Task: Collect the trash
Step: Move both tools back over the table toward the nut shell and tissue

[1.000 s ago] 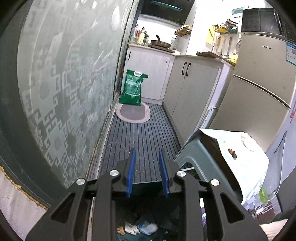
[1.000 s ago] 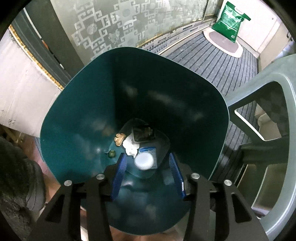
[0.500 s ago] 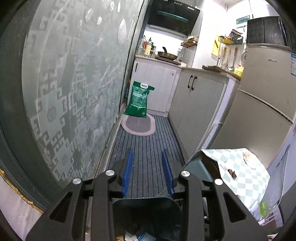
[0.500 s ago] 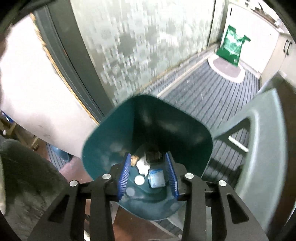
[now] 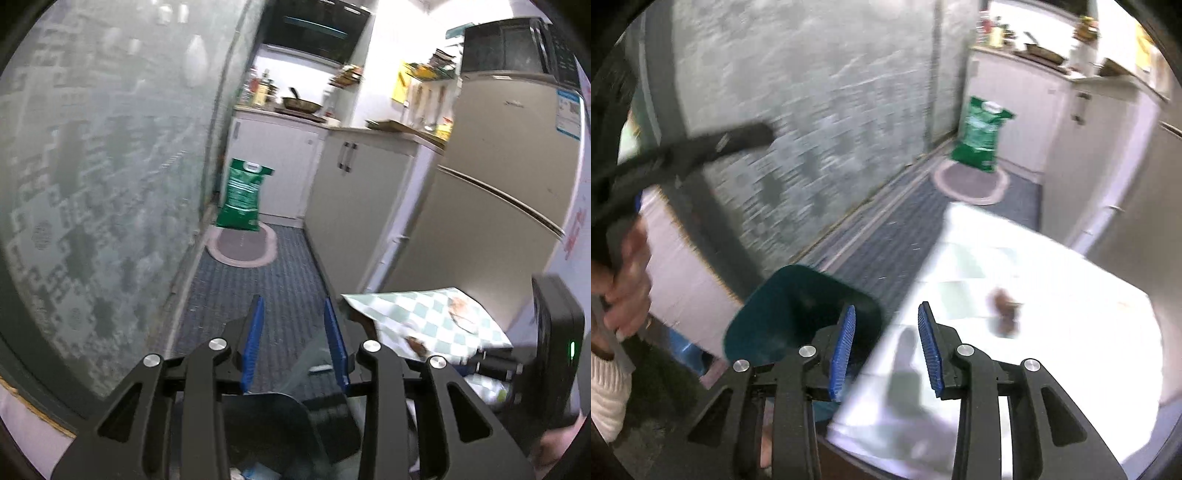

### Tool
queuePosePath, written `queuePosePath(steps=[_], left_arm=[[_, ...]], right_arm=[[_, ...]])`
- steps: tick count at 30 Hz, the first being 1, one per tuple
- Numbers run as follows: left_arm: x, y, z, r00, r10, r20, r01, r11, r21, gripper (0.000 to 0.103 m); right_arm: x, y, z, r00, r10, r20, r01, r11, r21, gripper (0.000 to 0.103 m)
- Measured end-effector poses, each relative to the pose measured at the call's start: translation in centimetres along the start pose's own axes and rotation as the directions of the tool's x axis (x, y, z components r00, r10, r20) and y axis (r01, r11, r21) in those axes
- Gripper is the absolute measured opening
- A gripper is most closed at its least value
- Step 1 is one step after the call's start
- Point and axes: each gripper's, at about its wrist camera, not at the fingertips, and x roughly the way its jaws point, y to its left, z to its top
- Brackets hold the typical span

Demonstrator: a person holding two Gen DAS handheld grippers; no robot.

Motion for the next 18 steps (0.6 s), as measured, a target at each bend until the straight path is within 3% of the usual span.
queuePosePath(steps=[9, 18], left_arm=[[2.8, -6.9, -2.2, 0.983, -0.145, -0.115, 0.152, 0.987, 0.057, 0.035], [7.1, -11.5, -4.6, 0.955, -0.152, -0.256, 0.190, 0.974, 0.128, 0.034]], right_arm=[[-3.4, -8.7, -1.2, 0.993, -0.119, 0.026, 0.116, 0.988, 0.103, 0.031], [-5.7, -13.7, -0.7, 0.983, -0.180, 0.028, 0.175, 0.977, 0.120, 0.031]])
